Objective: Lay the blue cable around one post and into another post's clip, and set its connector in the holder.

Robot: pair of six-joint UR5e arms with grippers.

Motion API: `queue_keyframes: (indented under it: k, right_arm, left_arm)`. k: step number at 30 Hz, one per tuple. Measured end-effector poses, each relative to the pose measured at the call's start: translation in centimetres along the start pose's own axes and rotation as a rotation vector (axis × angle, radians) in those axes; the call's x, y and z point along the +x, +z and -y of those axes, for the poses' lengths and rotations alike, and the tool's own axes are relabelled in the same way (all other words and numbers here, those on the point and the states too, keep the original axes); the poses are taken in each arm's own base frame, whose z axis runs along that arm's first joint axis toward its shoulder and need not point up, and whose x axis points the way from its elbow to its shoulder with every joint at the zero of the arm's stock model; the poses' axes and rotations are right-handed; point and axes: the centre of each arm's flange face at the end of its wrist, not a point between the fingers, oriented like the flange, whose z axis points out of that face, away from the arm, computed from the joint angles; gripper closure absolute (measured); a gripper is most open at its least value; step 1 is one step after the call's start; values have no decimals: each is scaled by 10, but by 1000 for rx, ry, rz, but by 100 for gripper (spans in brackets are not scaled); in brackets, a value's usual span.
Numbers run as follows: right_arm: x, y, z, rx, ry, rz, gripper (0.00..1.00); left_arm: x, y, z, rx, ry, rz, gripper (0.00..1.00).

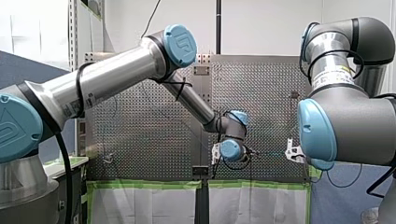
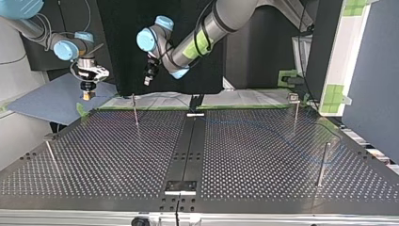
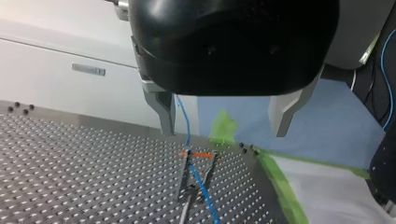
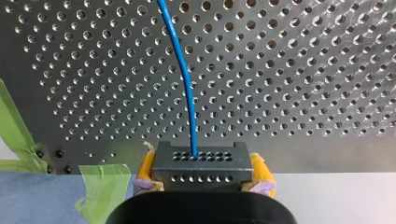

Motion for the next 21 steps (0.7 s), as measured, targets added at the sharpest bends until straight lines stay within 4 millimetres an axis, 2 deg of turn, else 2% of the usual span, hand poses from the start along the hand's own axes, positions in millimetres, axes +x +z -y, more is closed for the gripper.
queue_keyframes:
  k: [21]
  right_arm:
    - [-2,0,2,3,2,5,100]
  left_arm:
    - [-71,-30,-33,-50,-120,163,0]
